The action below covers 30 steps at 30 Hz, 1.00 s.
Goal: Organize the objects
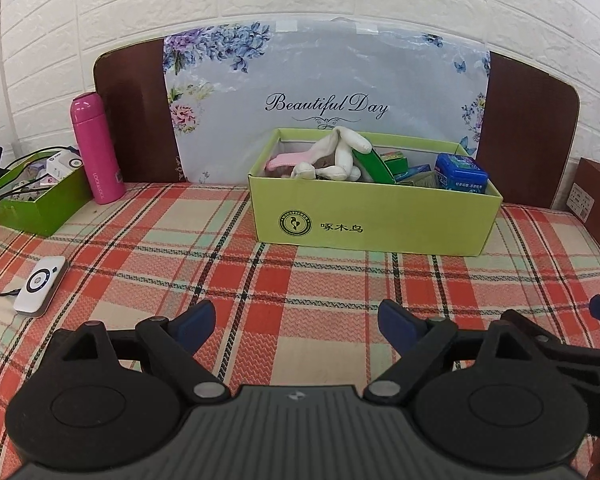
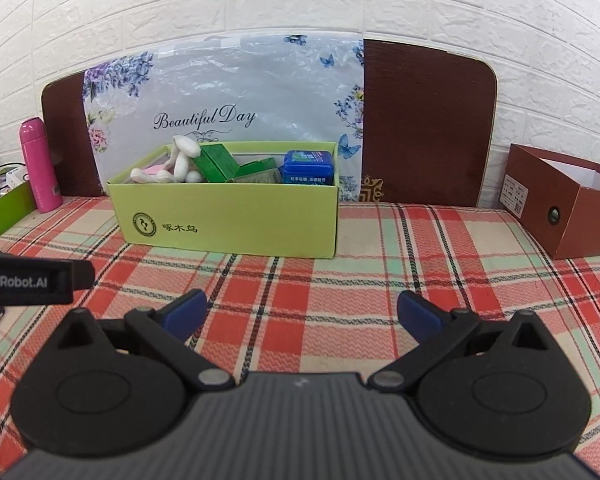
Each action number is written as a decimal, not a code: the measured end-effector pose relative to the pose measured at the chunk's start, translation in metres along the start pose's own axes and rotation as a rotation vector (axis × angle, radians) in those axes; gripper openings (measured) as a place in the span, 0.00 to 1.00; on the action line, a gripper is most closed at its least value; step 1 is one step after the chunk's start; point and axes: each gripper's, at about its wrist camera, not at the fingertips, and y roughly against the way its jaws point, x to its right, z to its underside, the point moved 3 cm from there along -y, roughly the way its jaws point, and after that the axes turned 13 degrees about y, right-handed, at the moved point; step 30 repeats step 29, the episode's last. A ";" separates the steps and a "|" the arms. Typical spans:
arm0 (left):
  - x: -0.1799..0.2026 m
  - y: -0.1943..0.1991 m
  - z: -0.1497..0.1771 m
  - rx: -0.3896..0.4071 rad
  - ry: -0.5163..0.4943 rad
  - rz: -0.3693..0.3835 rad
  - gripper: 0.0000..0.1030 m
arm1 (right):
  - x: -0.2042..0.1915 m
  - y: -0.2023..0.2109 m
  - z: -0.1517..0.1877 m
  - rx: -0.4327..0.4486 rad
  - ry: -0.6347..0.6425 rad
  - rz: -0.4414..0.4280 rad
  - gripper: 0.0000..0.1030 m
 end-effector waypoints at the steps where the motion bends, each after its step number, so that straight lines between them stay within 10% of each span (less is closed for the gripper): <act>1: 0.000 0.000 0.000 0.000 0.000 0.000 0.89 | 0.000 0.000 0.001 -0.001 0.000 0.005 1.00; 30: -0.002 -0.010 0.004 -0.044 -0.001 0.005 0.89 | -0.006 -0.011 0.005 -0.031 0.006 0.002 1.00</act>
